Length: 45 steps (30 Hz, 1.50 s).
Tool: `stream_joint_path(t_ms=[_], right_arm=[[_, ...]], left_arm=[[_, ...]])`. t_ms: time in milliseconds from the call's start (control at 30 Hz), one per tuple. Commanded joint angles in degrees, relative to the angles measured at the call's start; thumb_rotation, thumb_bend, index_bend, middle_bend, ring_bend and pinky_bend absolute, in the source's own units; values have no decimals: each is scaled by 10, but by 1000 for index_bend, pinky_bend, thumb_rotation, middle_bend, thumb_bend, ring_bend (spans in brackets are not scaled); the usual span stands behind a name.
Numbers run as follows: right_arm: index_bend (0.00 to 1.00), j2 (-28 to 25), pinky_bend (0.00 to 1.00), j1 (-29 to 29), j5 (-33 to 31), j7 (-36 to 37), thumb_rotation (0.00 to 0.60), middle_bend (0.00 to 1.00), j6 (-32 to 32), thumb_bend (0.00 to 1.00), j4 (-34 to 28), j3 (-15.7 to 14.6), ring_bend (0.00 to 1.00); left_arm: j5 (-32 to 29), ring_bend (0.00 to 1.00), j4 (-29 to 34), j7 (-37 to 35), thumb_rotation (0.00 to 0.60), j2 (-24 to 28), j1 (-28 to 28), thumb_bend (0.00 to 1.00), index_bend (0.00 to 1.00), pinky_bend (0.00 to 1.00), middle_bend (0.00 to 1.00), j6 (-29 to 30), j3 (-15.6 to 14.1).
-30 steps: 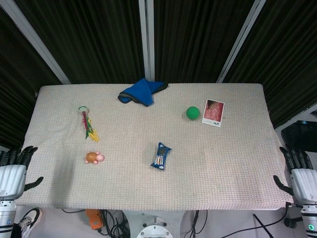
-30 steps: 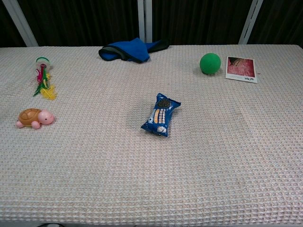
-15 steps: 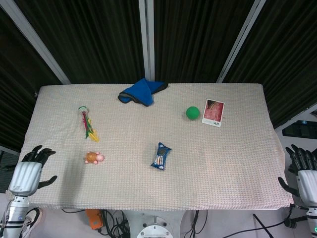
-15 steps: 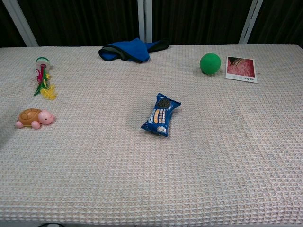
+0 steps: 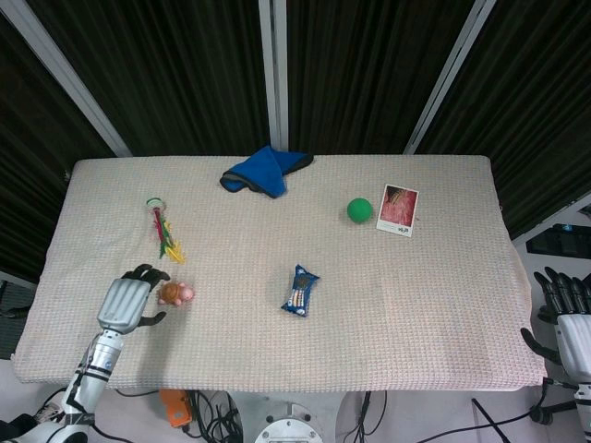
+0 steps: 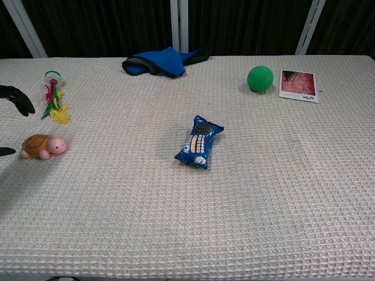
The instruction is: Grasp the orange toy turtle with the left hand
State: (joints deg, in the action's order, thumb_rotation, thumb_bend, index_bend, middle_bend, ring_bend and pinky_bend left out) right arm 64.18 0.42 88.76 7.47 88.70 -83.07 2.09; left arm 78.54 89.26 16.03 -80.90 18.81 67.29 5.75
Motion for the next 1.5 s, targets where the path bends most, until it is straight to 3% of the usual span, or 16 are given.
stream_joint_path(t_ms=[33,600,833,1300,1500], right_arm=[[0,0,0,0,-2,1,600,0,-1,154,1,1,0],[0,2,0,0,-15,8,600,0,-10,155,12,3,0],[0,3,0,1,-19,10,600,0,-17,155,15,4,0],[0,2,0,4,-23,7,600,0,-24,155,14,5,0],[0,3,0,3,-22,7,600,0,-22,155,14,5,0]], left_arm=[[-15,216,-14,7,600,-12,12,156,325,396,352,-14,6],[-53,236,-65,18,600,-42,42,173,361,420,369,-51,1],[-67,307,-86,20,600,-55,51,239,439,481,426,-61,1],[-88,547,-131,20,600,-83,59,380,698,693,676,-62,2],[-79,520,-125,5,600,-78,58,371,671,669,653,-59,-3]])
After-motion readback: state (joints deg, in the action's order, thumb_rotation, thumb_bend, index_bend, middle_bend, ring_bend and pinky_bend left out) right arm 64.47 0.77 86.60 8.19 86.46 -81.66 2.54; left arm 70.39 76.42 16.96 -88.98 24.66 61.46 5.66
